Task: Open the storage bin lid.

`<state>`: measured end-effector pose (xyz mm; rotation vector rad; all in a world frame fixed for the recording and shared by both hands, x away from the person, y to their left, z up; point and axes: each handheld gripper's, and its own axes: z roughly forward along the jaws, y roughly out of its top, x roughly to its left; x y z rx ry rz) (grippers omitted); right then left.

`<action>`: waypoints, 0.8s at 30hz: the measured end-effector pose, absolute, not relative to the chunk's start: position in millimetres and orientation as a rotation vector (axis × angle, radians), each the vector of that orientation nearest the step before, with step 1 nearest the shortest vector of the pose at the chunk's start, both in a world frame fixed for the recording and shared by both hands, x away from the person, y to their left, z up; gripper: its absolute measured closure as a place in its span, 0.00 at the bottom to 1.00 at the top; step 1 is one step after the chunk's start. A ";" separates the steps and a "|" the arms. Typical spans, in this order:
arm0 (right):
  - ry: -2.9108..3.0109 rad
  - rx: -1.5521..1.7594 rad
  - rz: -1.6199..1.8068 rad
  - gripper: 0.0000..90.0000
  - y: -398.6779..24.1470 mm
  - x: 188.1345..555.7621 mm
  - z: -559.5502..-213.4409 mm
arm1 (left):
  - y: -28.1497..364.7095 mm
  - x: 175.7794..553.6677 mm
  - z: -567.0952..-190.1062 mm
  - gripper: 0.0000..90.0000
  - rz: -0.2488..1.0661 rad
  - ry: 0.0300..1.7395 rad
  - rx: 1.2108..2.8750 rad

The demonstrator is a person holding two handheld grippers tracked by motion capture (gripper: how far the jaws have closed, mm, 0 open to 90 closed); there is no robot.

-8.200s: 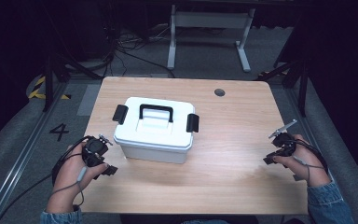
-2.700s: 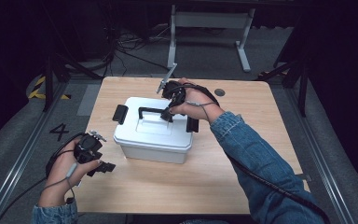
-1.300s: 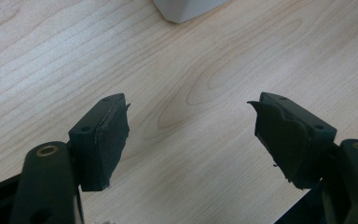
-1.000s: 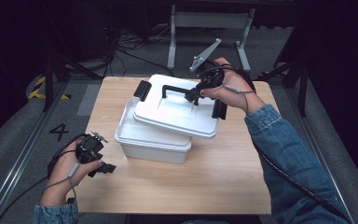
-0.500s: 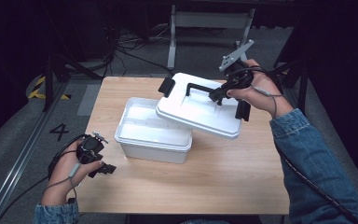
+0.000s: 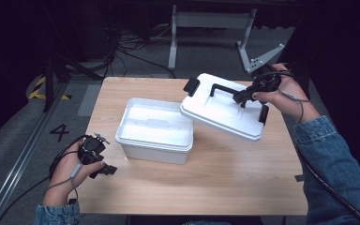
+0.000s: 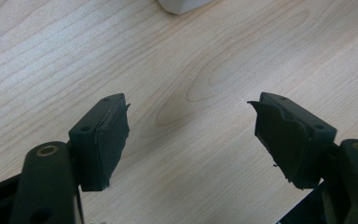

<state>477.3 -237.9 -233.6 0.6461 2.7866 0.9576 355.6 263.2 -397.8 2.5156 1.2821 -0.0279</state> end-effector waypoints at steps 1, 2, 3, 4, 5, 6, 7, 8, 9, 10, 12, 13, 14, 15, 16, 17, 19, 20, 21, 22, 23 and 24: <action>2.783 0.653 0.952 0.94 -242.9 477.1 -234.1 | 263.2 355.6 -397.8 0.30 -0.028 1.282 2.516; 2.780 0.660 0.948 0.94 -245.8 476.9 -234.5 | 263.0 355.5 -397.9 0.30 -0.031 1.283 2.516; 2.777 0.672 0.943 0.94 -249.7 476.6 -235.3 | 262.9 355.5 -397.9 0.30 -0.029 1.282 2.516; 2.771 0.683 0.943 0.94 -254.6 476.5 -236.5 | 262.9 355.5 -397.9 0.30 -0.030 1.282 2.516; 2.771 0.691 0.940 0.94 -257.8 476.3 -237.2 | 262.6 355.3 -398.0 0.30 -0.036 1.285 2.513; 2.765 0.702 0.936 0.94 -261.8 476.2 -238.3 | 262.5 355.3 -398.2 0.30 -0.036 1.286 2.512; 2.760 0.714 0.935 0.94 -265.8 476.0 -239.4 | 262.4 355.4 -398.0 0.30 -0.037 1.286 2.515; 2.757 0.726 0.933 0.94 -269.6 475.8 -240.7 | 262.3 355.4 -398.0 0.30 -0.036 1.286 2.517; 2.759 0.737 0.930 0.94 -273.5 475.8 -242.1 | 262.1 355.5 -398.1 0.30 -0.035 1.285 2.519; 2.754 0.745 0.924 0.94 -277.0 476.0 -243.7 | 262.0 355.7 -398.2 0.30 -0.033 1.284 2.520; 2.747 0.774 0.911 0.94 -283.3 476.1 -246.9 | 261.4 355.7 -398.3 0.30 -0.036 1.288 2.523; 2.744 0.782 0.905 0.94 -287.5 476.8 -249.2 | 261.2 355.7 -398.4 0.30 -0.037 1.288 2.523; 2.742 0.792 0.903 0.94 -289.6 476.9 -250.7 | 260.9 355.7 -398.4 0.30 -0.038 1.288 2.523; 2.740 0.798 0.901 0.94 -292.9 477.4 -252.6 | 260.8 355.7 -398.4 0.30 -0.038 1.287 2.523; 2.734 0.810 0.899 0.94 -295.8 477.7 -254.9 | 260.9 355.7 -398.4 0.30 -0.038 1.288 2.523; 2.730 0.830 0.899 0.94 -302.1 478.7 -259.7 | 261.0 355.8 -398.4 0.30 -0.037 1.289 2.523; 2.729 0.842 0.899 0.94 -305.1 479.2 -262.3 | 261.4 355.8 -398.5 0.30 -0.036 1.288 2.523; 2.724 0.850 0.897 0.94 -308.6 479.9 -265.9 | 261.4 355.7 -398.8 0.30 -0.037 1.288 2.519; 2.723 0.855 0.895 0.94 -310.4 480.3 -268.2 | 261.7 356.1 -398.9 0.30 -0.032 1.285 2.521; 2.722 0.863 0.895 0.94 -312.7 480.7 -271.4 | 261.9 356.3 -399.2 0.30 -0.031 1.284 2.522; 2.720 0.867 0.893 0.94 -314.8 481.3 -274.9 | 262.1 356.4 -399.6 0.30 -0.034 1.285 2.522; 2.723 0.883 0.889 0.94 -318.4 482.3 -282.3 | 261.9 356.2 -399.8 0.30 -0.040 1.292 2.518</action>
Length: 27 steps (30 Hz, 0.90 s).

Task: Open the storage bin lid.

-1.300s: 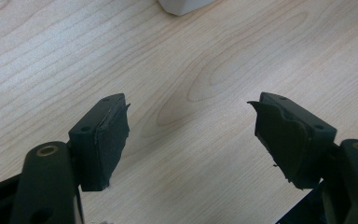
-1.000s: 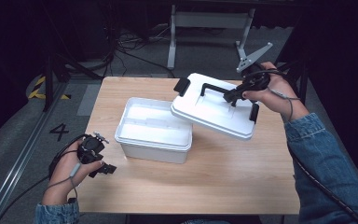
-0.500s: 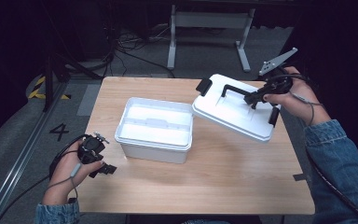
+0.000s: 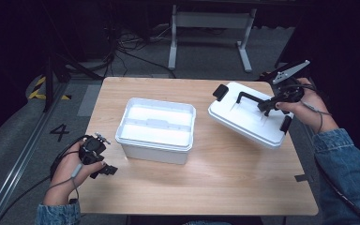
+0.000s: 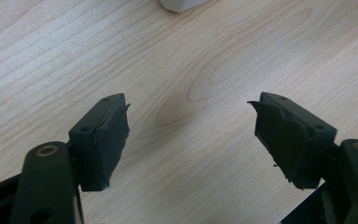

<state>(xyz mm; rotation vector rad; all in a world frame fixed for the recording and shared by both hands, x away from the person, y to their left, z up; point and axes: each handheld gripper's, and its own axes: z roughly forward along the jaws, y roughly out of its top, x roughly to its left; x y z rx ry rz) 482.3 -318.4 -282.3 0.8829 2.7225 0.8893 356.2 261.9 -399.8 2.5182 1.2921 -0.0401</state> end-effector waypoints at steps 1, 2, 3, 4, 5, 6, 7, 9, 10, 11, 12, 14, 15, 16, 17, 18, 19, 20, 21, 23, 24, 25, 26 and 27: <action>2.723 0.894 0.884 0.94 -319.8 482.6 -286.1 | 261.9 356.2 -400.0 0.30 -0.039 1.290 2.517; 2.723 0.894 0.884 0.94 -319.8 482.6 -286.1 | 261.9 356.2 -400.0 0.30 -0.039 1.290 2.517; 2.722 0.887 0.883 0.94 -321.3 483.6 -290.3 | 261.9 356.2 -400.0 0.30 -0.039 1.290 2.516; 2.723 0.905 0.878 0.94 -322.1 483.6 -294.4 | 261.8 356.3 -400.0 0.29 -0.038 1.289 2.516; 2.724 0.908 0.878 0.94 -323.0 484.3 -298.7 | 261.8 356.3 -400.0 0.29 -0.039 1.288 2.517; 2.730 0.915 0.875 0.94 -324.0 484.9 -303.9 | 261.7 356.4 -400.1 0.29 -0.040 1.288 2.518; 2.730 0.915 0.874 0.94 -324.4 485.4 -307.2 | 261.7 356.4 -400.4 0.29 -0.037 1.288 2.518; 2.738 0.923 0.868 0.94 -325.3 486.4 -315.7 | 261.7 356.8 -400.7 0.29 -0.034 1.285 2.522; 2.743 0.934 0.869 0.94 -326.0 487.1 -320.8 | 261.7 356.9 -400.9 0.29 -0.034 1.285 2.522; 2.743 0.935 0.869 0.94 -326.4 487.7 -324.0 | 261.8 357.0 -400.9 0.29 -0.035 1.285 2.521; 2.746 0.940 0.867 0.94 -326.9 488.3 -328.0 | 262.1 357.3 -401.1 0.29 -0.030 1.282 2.522; 2.755 0.958 0.859 0.94 -327.8 490.0 -339.7 | 262.2 357.1 -402.2 0.29 -0.040 1.286 2.517; 2.755 0.958 0.859 0.94 -327.8 490.0 -339.7 | 262.2 357.1 -402.2 0.29 -0.040 1.286 2.517; 2.755 0.962 0.855 0.94 -327.9 490.7 -343.7 | 262.4 357.2 -402.4 0.29 -0.039 1.286 2.516; 2.760 0.967 0.856 0.94 -328.2 491.4 -347.5 | 262.5 357.1 -402.7 0.29 -0.040 1.285 2.516; 2.762 0.972 0.852 0.94 -328.5 492.1 -352.3 | 262.6 357.1 -403.0 0.29 -0.038 1.284 2.514; 2.763 0.977 0.849 0.94 -328.5 492.7 -356.1 | 262.7 357.1 -403.2 0.29 -0.037 1.284 2.514; 2.769 0.982 0.846 0.94 -328.7 493.1 -358.6 | 262.8 356.9 -403.5 0.29 -0.041 1.288 2.510; 2.771 0.988 0.844 0.94 -328.9 493.8 -363.0 | 263.1 357.1 -403.5 0.29 -0.043 1.287 2.513; 2.773 0.999 0.840 0.94 -329.0 494.4 -368.5 | 263.4 357.4 -404.2 0.29 -0.042 1.283 2.512; 2.777 1.001 0.843 0.94 -329.0 494.7 -372.1 | 263.6 357.5 -404.3 0.29 -0.041 1.283 2.514; 2.779 1.001 0.842 0.94 -329.0 494.8 -374.2 | 263.7 357.4 -404.4 0.29 -0.040 1.288 2.514; 2.779 1.006 0.846 0.94 -328.7 494.9 -377.0 | 263.7 357.5 -404.6 0.29 -0.039 1.289 2.515; 2.780 1.006 0.846 0.94 -328.2 495.0 -380.5 | 263.5 357.5 -404.7 0.29 -0.042 1.289 2.514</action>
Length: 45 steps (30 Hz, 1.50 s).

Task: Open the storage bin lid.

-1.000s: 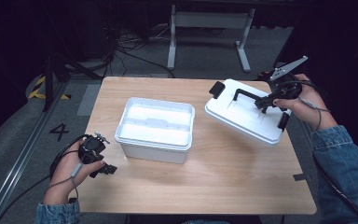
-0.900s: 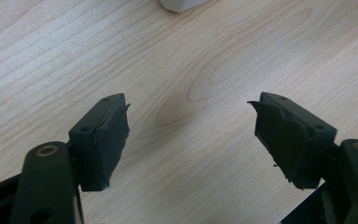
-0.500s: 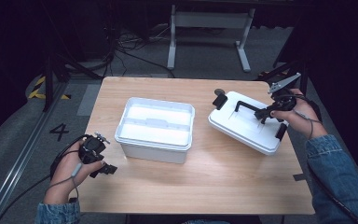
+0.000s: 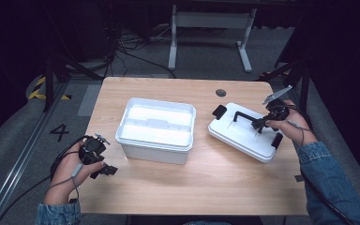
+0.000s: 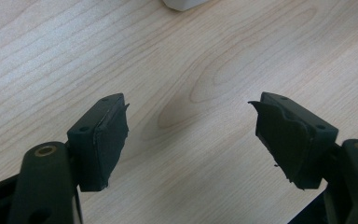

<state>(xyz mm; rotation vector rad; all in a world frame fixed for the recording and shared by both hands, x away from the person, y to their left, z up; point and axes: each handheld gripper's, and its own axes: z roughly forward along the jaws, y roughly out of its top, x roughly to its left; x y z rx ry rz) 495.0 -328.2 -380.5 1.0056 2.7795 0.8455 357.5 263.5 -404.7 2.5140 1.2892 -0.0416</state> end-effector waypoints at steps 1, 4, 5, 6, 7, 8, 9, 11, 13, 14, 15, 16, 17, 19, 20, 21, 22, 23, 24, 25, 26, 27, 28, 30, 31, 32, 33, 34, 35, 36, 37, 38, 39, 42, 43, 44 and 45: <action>2.779 1.007 0.849 0.94 -327.9 495.1 -383.1 | 263.3 357.5 -404.8 0.29 -0.042 1.288 2.512; 2.786 1.010 0.859 0.94 -326.5 495.2 -389.7 | 263.2 357.6 -404.9 0.29 -0.044 1.291 2.514; 2.785 1.007 0.860 0.94 -326.0 495.2 -392.1 | 263.2 357.8 -405.2 0.29 -0.038 1.288 2.512; 2.782 1.005 0.860 0.94 -325.7 495.0 -394.3 | 263.1 358.0 -405.3 0.29 -0.038 1.287 2.512; 2.784 1.005 0.865 0.94 -325.4 494.6 -396.4 | 262.9 358.0 -405.3 0.29 -0.043 1.287 2.516; 2.781 1.006 0.877 0.94 -325.3 494.0 -400.0 | 262.8 358.1 -405.5 0.29 -0.043 1.284 2.519; 2.780 1.004 0.889 0.94 -325.6 493.8 -402.7 | 262.8 358.2 -405.5 0.29 -0.040 1.281 2.522; 2.779 1.018 0.907 0.94 -326.2 493.2 -409.3 | 262.8 358.0 -405.6 0.29 -0.043 1.284 2.519; 2.779 1.027 0.912 0.94 -326.5 493.0 -414.0 | 263.1 358.5 -405.6 0.29 -0.036 1.280 2.524; 2.778 1.033 0.923 0.94 -326.8 493.0 -416.2 | 263.0 358.6 -405.9 0.29 -0.039 1.280 2.524; 2.776 1.034 0.931 0.94 -327.4 493.4 -418.5 | 262.9 358.7 -406.0 0.29 -0.039 1.279 2.526; 2.772 1.042 0.942 0.94 -327.6 493.5 -420.4 | 262.6 358.5 -406.1 0.29 -0.047 1.284 2.524; 2.776 1.038 0.941 0.94 -328.1 493.9 -422.2 | 262.5 358.4 -406.2 0.29 -0.046 1.283 2.524; 2.781 1.047 0.947 0.93 -328.4 494.2 -424.6 | 262.2 358.1 -406.3 0.29 -0.046 1.287 2.519; 2.779 1.049 0.950 0.93 -328.7 494.4 -425.6 | 262.2 358.1 -406.4 0.29 -0.046 1.288 2.519; 2.779 1.049 0.950 0.93 -328.7 494.4 -425.6 | 262.2 358.1 -406.4 0.29 -0.046 1.288 2.519; 2.777 1.052 0.960 0.93 -329.5 494.8 -426.5 | 262.3 358.4 -406.3 0.29 -0.046 1.286 2.524; 2.777 1.063 0.963 0.93 -329.7 494.8 -427.3 | 262.3 358.7 -406.7 0.29 -0.044 1.282 2.527; 2.779 1.068 0.961 0.93 -330.0 495.1 -428.7 | 262.1 358.9 -407.2 0.29 -0.048 1.282 2.525; 2.778 1.075 0.962 0.93 -330.2 494.9 -429.4 | 262.2 359.2 -407.5 0.29 -0.047 1.282 2.526; 2.776 1.069 0.967 0.92 -330.9 495.4 -429.4 | 262.1 359.4 -408.0 0.29 -0.050 1.285 2.526; 2.771 1.070 0.967 0.91 -331.3 495.5 -429.3 | 262.3 359.9 -408.4 0.29 -0.051 1.283 2.529; 2.765 1.074 0.967 0.88 -331.6 495.6 -429.0 | 262.2 359.9 -408.7 0.28 -0.048 1.285 2.528; 2.751 1.078 0.969 0.82 -332.0 495.8 -427.6 | 262.0 360.3 -408.8 0.28 -0.057 1.288 2.527; 2.745 1.074 0.972 0.80 -332.2 496.1 -427.2 | 261.9 360.5 -408.9 0.28 -0.058 1.288 2.527; 2.733 1.080 0.966 0.76 -332.5 496.1 -426.2 | 261.8 360.6 -409.1 0.28 -0.061 1.288 2.527; 2.721 1.084 0.963 0.73 -333.4 496.2 -424.8 | 261.7 360.7 -409.2 0.28 -0.058 1.286 2.529; 2.709 1.084 0.964 0.70 -334.0 496.2 -424.0 | 261.8 361.0 -409.4 0.28 -0.059 1.282 2.531; 2.688 1.091 0.974 0.67 -335.4 496.1 -422.1 | 261.7 361.2 -409.5 0.28 -0.060 1.281 2.532; 2.670 1.100 0.982 0.65 -336.7 495.8 -420.2 | 261.7 361.4 -409.7 0.28 -0.060 1.281 2.533; 2.655 1.108 0.994 0.63 -337.8 495.1 -418.0 | 261.7 361.6 -409.6 0.28 -0.061 1.279 2.536; 2.650 1.104 0.996 0.63 -338.8 494.5 -416.3 | 261.6 361.8 -409.8 0.28 -0.061 1.278 2.536; 2.644 1.107 0.998 0.62 -339.5 493.1 -413.8 | 261.5 361.8 -409.8 0.28 -0.061 1.278 2.536; 2.631 1.083 1.003 0.61 -340.9 486.4 -402.8 | 261.9 361.4 -410.0 0.28 -0.060 1.278 2.535; 2.631 1.083 1.003 0.61 -340.9 486.4 -402.8 | 261.9 361.4 -410.0 0.28 -0.060 1.278 2.535; 2.627 1.071 1.009 0.60 -341.2 482.8 -397.8 | 262.1 360.8 -410.1 0.28 -0.059 1.282 2.531; 2.623 1.058 1.015 0.60 -341.5 478.2 -391.9 | 262.3 360.5 -410.2 0.28 -0.057 1.282 2.530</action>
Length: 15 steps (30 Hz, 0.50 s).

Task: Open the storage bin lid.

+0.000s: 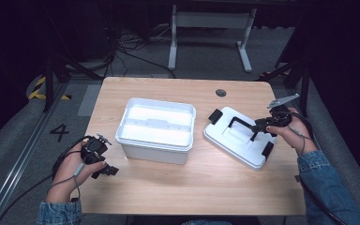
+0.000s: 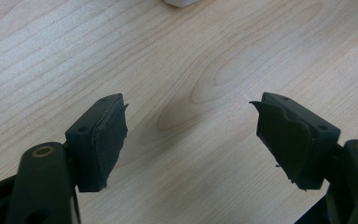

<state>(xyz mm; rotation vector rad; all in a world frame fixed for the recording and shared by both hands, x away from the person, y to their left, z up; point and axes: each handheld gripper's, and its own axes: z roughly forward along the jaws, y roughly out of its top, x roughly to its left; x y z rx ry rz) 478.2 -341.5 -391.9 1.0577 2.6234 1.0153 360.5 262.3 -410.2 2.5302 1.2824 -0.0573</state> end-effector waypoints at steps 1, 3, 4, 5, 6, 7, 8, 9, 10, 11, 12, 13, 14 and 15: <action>2.623 1.053 1.014 0.60 -341.4 475.7 -389.1 | 262.6 360.1 -410.3 0.28 -0.059 1.280 2.530; 2.628 1.035 1.012 0.60 -341.4 468.9 -381.8 | 263.2 358.9 -409.9 0.28 -0.059 1.285 2.526; 2.629 1.028 1.015 0.60 -341.2 464.3 -377.9 | 263.5 358.6 -409.8 0.28 -0.059 1.284 2.526; 2.630 1.021 1.017 0.60 -341.1 461.4 -375.8 | 263.7 358.3 -409.6 0.28 -0.058 1.286 2.525; 2.631 1.014 1.017 0.60 -340.7 457.3 -373.1 | 263.6 357.8 -409.7 0.28 -0.064 1.290 2.520; 2.636 1.003 1.019 0.60 -340.2 452.4 -370.5 | 263.8 358.1 -409.7 0.28 -0.059 1.288 2.524; 2.640 0.999 1.023 0.60 -339.4 447.2 -368.3 | 263.7 358.3 -409.9 0.28 -0.057 1.287 2.525; 2.644 0.992 1.025 0.60 -338.9 443.1 -366.7 | 263.6 358.2 -410.1 0.28 -0.058 1.286 2.528; 2.644 0.983 1.022 0.60 -338.4 439.0 -365.4 | 263.4 358.2 -410.2 0.28 -0.065 1.284 2.528; 2.647 0.976 1.029 0.60 -338.2 433.7 -364.2 | 263.4 358.2 -410.2 0.28 -0.065 1.284 2.528; 2.647 0.976 1.029 0.60 -338.2 433.7 -364.2 | 263.3 358.2 -410.0 0.28 -0.065 1.285 2.525; 2.645 0.966 1.043 0.60 -338.3 425.4 -363.6 | 263.4 358.4 -409.8 0.28 -0.060 1.286 2.527; 2.646 0.966 1.046 0.60 -338.5 422.2 -363.7 | 263.2 358.5 -409.7 0.28 -0.059 1.286 2.527; 2.646 0.963 1.051 0.60 -338.8 418.0 -364.2 | 263.2 358.5 -409.7 0.28 -0.059 1.286 2.527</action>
